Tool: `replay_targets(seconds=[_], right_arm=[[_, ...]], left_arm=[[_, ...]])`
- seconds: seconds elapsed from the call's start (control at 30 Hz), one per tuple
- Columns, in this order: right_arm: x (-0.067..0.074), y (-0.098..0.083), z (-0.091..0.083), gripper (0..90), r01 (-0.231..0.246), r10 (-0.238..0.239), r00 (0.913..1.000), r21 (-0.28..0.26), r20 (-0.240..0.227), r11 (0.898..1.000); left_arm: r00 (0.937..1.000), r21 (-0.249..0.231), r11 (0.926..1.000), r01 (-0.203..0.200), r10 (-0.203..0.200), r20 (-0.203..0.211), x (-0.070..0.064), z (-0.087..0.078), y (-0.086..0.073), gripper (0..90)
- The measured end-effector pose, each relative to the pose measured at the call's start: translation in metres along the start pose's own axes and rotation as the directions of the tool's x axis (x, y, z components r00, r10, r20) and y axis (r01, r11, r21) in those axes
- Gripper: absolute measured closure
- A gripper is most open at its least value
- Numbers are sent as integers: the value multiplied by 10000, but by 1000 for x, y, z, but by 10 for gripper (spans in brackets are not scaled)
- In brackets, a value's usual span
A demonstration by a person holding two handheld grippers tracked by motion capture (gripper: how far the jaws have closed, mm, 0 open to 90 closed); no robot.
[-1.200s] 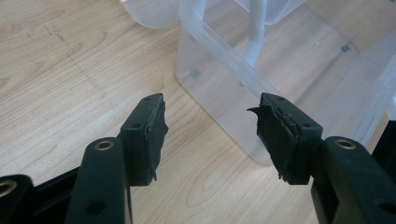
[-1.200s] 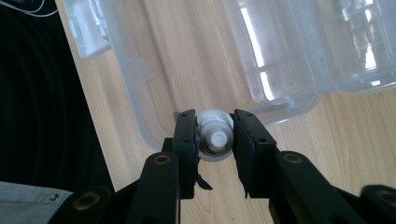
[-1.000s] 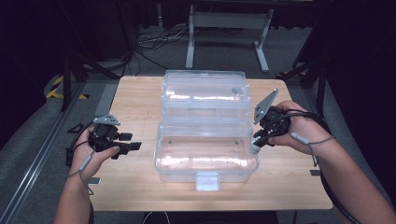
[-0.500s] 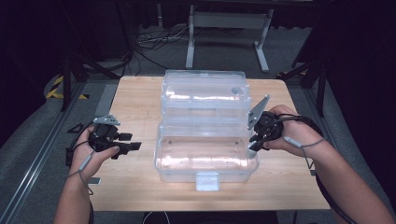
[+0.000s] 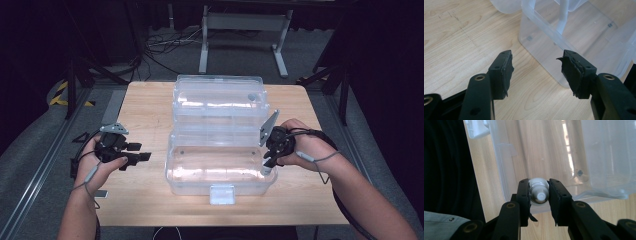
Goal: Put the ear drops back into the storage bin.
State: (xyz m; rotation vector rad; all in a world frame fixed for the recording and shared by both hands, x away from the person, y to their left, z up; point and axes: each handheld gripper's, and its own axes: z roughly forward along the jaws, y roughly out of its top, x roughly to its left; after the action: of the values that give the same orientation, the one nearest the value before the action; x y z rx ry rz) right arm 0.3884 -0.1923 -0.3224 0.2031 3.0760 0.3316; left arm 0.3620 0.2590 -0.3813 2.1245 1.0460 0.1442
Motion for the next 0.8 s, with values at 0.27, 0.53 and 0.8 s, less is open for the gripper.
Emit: replay_targets(seconds=[0.27,0.53,0.8], right_arm=[[-1,0,16,713,108,-106,9999,329,-50,9994],[0,-1,25,713,39,-29,9998,586,-171,9983],[0,-2,37,713,128,-109,9997,834,-226,9964]], left_arm=[[10000,18,10000,38,-38,15,0,0,0,427],[10000,42,10000,29,-29,12,1,1,0,427],[10000,48,10000,54,-54,16,1,1,-1,427]])
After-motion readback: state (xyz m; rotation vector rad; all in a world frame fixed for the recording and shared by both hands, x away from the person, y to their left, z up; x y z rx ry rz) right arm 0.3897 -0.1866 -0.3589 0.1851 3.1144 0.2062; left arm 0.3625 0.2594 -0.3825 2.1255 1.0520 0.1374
